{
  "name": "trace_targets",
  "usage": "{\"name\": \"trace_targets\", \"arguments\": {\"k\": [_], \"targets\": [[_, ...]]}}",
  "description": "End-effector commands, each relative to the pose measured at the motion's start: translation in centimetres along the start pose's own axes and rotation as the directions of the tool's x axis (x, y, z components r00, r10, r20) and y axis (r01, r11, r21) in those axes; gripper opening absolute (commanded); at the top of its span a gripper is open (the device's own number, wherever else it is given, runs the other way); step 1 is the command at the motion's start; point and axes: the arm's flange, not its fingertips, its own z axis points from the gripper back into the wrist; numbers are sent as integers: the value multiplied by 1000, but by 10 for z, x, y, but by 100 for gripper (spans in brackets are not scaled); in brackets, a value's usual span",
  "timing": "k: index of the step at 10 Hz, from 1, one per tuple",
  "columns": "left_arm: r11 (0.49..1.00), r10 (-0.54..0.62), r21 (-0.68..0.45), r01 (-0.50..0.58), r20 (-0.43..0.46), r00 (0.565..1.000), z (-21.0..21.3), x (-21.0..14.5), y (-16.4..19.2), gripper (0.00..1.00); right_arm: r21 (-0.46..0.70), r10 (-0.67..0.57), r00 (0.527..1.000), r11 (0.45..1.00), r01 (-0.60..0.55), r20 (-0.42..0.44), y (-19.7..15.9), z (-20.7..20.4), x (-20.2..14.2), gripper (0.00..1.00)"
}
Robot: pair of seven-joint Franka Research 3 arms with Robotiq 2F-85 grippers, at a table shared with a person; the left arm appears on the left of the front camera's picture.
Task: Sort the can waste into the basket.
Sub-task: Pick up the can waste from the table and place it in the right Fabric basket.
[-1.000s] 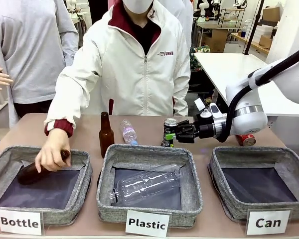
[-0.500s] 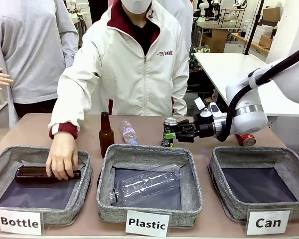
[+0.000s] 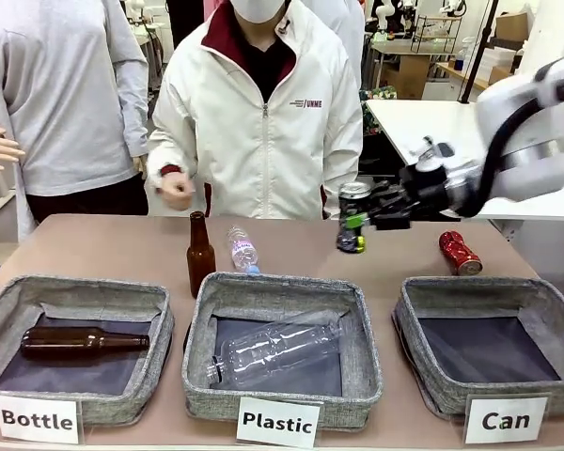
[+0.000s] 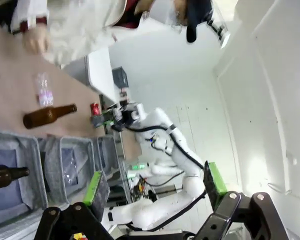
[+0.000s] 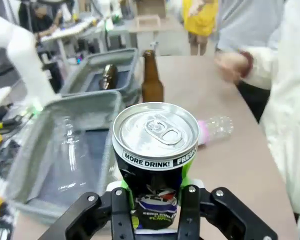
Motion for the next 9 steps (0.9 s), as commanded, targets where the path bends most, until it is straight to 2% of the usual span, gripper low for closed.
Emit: {"name": "trace_targets", "arguments": {"k": [1, 3, 4, 6, 7, 8, 9], "targets": [[1000, -2, 22, 4, -65, 998, -36, -19, 19, 100, 55, -1, 993, 998, 8, -120, 56, 38, 36, 0], [997, 36, 76, -24, -155, 987, -68, -28, 52, 100, 94, 47, 943, 995, -17, -330, 116, 72, 66, 0], [994, 57, 107, -35, -209, 976, -81, -34, 73, 100, 94, 59, 887, 995, -17, -458, 149, 87, 77, 0], [982, 104, 181, -58, -254, 962, -93, -37, 92, 100, 59, 33, 730, 998, 10, -683, 190, 96, 83, 0], [992, 80, 110, -58, -213, 974, -85, -17, 67, 100, 45, 4, 651, 998, 47, -759, 201, 101, 81, 0], [992, 80, 110, -58, -213, 974, -85, -17, 67, 100, 44, 7, 588, 998, 49, -809, 207, 102, 78, 0], [992, 80, 110, -58, -213, 974, -85, -17, 67, 100, 1, -12, 545, 1000, 23, -838, 207, 100, 76, 0]]}}
